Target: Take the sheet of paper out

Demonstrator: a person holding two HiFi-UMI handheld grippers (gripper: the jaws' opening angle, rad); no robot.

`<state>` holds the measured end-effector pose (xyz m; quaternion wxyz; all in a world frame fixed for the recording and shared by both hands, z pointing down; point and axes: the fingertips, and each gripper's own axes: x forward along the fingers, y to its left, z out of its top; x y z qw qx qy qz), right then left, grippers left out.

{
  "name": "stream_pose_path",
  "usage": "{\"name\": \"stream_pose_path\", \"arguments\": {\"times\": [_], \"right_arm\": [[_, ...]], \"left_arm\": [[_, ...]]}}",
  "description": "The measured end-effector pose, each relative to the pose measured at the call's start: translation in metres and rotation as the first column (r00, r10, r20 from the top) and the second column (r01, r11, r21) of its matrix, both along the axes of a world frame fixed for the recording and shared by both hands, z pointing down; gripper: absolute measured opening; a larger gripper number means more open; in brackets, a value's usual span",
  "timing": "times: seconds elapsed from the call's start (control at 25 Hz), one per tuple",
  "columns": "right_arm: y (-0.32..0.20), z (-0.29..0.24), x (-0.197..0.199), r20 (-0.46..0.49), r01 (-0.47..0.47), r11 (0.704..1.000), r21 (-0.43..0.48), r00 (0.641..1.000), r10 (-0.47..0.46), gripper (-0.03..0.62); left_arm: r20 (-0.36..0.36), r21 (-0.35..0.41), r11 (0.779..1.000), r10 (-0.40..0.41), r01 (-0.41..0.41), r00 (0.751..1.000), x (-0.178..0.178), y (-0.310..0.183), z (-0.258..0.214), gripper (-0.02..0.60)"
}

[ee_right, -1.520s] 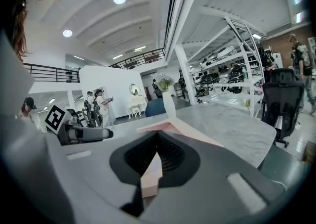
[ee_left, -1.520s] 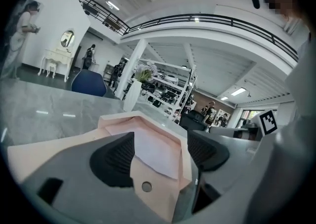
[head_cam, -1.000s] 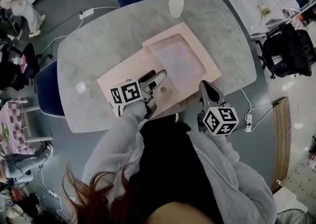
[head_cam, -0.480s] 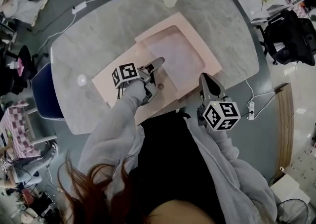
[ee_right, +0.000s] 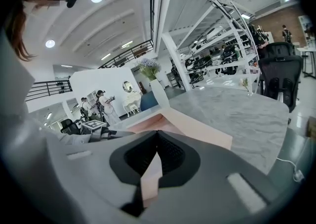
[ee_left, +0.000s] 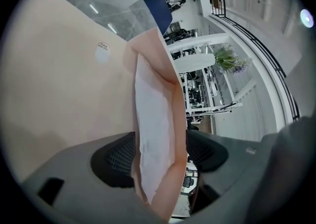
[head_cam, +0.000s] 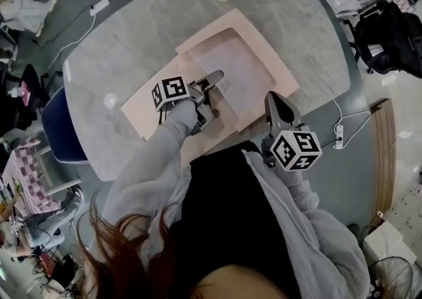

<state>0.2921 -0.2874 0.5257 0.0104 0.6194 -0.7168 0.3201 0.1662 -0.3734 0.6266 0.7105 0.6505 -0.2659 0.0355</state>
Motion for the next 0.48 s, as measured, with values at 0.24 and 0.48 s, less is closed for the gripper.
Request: {"name": "stream_pose_path", "arguments": {"times": [0.24,0.48], "right_arm": [[-0.002,0.000,-0.002,0.007,-0.014,1.000,0.002,1.000,0.014,0.009],[0.001,0.001,0.000,0.006,-0.029,1.000,0.003,1.000,0.029,0.009]], "left_arm": [[0.028,-0.011,1.000,0.022,-0.021,0.999,0.004,-0.001,0.011,0.214],[0.161,-0.019,0.999,0.048,-0.045,0.986,-0.002,0.004,0.031,0.002]]}}
